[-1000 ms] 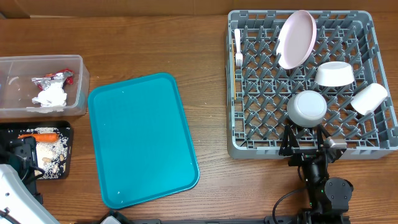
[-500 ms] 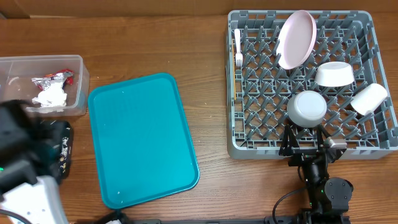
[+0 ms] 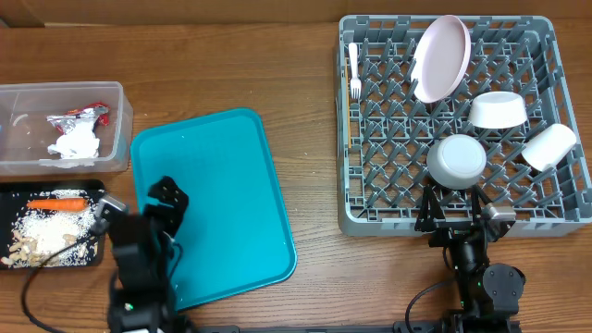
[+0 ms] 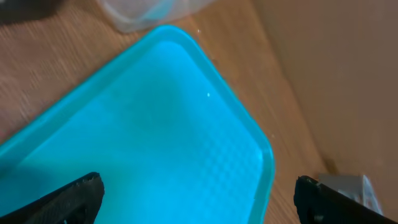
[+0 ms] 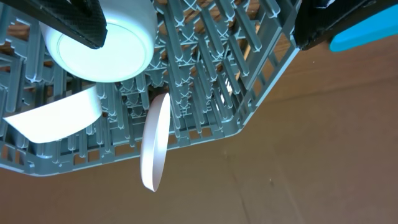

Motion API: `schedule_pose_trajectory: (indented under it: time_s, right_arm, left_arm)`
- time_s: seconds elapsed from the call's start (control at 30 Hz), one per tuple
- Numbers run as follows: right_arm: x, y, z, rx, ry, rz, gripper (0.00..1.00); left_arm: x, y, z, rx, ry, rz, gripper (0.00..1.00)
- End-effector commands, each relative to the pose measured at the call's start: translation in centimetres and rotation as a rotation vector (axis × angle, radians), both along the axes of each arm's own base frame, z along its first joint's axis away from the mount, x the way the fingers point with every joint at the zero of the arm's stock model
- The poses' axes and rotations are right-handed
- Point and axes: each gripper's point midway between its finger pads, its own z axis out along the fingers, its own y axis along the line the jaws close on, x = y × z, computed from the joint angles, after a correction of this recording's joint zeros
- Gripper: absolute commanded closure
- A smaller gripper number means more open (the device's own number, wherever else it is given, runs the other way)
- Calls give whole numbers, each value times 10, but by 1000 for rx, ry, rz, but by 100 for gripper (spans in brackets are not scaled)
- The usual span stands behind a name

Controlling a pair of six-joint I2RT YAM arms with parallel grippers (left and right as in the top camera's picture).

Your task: Sort waste into correct bins and load items into the dishwasher rack

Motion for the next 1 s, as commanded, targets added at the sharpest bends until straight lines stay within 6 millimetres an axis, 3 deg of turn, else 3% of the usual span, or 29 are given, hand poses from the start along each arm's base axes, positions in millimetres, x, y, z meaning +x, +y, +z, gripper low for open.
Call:
schedule_pose_trajectory:
  time_s: [0.0,0.4,0.5,0.97]
  right_arm:
    - [0,-2,-2,-9,-3,-12,0]
    - [0,-2,-2,-9,-3,-12,0]
    - [0,-2,-2,-9,-3,-12,0]
    - [0,-2,-2,-9,-3,-12,0]
  left_arm:
    - [0,-15,-6,105,-95,-131,0]
    - [-8,-34,12,663,-217,-378,0]
    - [-15,-27,-2,698,-135,-354,0]
    - [-18,-35,37,911,-277,-380,0]
